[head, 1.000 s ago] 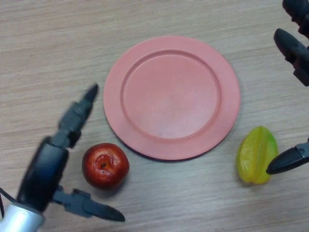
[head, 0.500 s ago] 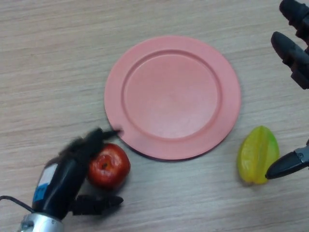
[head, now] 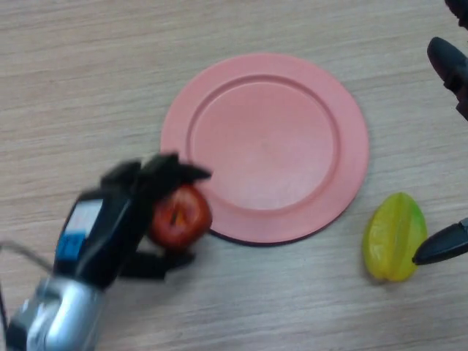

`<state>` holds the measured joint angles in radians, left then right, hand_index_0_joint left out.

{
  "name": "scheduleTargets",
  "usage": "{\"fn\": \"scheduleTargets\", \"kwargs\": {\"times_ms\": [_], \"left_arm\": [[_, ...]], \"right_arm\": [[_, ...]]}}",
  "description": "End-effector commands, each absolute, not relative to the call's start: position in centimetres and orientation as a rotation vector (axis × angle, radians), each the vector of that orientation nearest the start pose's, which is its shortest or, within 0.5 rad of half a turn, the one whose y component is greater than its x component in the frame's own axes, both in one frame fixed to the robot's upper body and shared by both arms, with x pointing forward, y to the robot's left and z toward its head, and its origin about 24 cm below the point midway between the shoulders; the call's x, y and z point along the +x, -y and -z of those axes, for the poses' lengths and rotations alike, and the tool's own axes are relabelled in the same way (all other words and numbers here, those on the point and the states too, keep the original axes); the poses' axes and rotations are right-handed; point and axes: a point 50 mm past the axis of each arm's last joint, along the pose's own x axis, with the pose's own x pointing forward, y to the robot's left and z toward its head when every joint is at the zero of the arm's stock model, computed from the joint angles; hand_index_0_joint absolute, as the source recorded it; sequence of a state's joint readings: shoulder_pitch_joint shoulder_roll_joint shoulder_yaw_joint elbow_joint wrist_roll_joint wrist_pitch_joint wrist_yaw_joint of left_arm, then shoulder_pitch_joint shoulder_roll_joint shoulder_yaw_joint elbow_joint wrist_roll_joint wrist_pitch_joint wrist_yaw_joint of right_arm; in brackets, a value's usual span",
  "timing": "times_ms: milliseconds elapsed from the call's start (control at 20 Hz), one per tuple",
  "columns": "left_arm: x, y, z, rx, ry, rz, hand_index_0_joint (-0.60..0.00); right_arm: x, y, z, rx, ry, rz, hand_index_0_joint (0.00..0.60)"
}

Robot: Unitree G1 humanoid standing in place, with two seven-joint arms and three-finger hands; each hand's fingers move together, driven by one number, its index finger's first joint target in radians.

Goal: Pick up the red apple and place it on the plate

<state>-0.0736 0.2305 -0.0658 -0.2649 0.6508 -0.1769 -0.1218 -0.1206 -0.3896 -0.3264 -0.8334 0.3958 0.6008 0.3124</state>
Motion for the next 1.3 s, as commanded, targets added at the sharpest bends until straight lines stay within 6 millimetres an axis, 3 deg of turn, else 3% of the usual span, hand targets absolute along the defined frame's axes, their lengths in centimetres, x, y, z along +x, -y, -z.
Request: {"fn": "scheduleTargets", "kwargs": {"times_ms": [50,200,250,400,450,500,650,750,1000,1200,1300], "left_arm": [[26.4,-14.2,-15.6,0.837,0.593,0.192,-0.600],[28.2,-12.7,-16.9,0.849,0.579,0.329,-0.600],[28.3,-12.7,-17.0,0.845,0.579,0.332,-0.550],[28.9,-12.8,-17.1,0.781,0.545,0.343,-0.150],[29.3,-13.0,-17.2,0.729,0.524,0.333,-0.050],[29.7,-13.2,-17.2,0.701,0.509,0.312,0.000],[29.4,-13.5,-17.9,0.669,0.498,0.307,0.000],[28.5,-14.8,-19.4,0.627,0.513,0.215,0.000],[23.9,-19.2,-21.3,0.391,0.538,0.148,0.000],[21.5,-22.7,-21.0,0.261,0.614,0.107,0.000],[20.5,-23.0,-21.3,0.182,0.596,0.123,0.000]], "right_arm": [[19.3,19.9,-24.8,-0.223,0.568,-0.299,0.000],[19.4,20.3,-24.7,-0.195,0.559,-0.283,0.000],[19.5,20.3,-24.7,-0.195,0.559,-0.282,0.000],[19.8,20.4,-24.6,-0.200,0.554,-0.279,0.000],[20.0,20.4,-24.5,-0.204,0.550,-0.280,0.000],[20.2,20.4,-24.3,-0.209,0.544,-0.282,0.000],[20.3,20.5,-24.3,-0.216,0.542,-0.282,0.000],[20.4,20.4,-24.1,-0.215,0.531,-0.284,0.000],[20.6,20.1,-23.9,-0.214,0.524,-0.289,0.000],[20.6,19.9,-23.5,-0.202,0.524,-0.290,0.000],[20.5,19.5,-23.4,-0.191,0.517,-0.300,0.000]]}}
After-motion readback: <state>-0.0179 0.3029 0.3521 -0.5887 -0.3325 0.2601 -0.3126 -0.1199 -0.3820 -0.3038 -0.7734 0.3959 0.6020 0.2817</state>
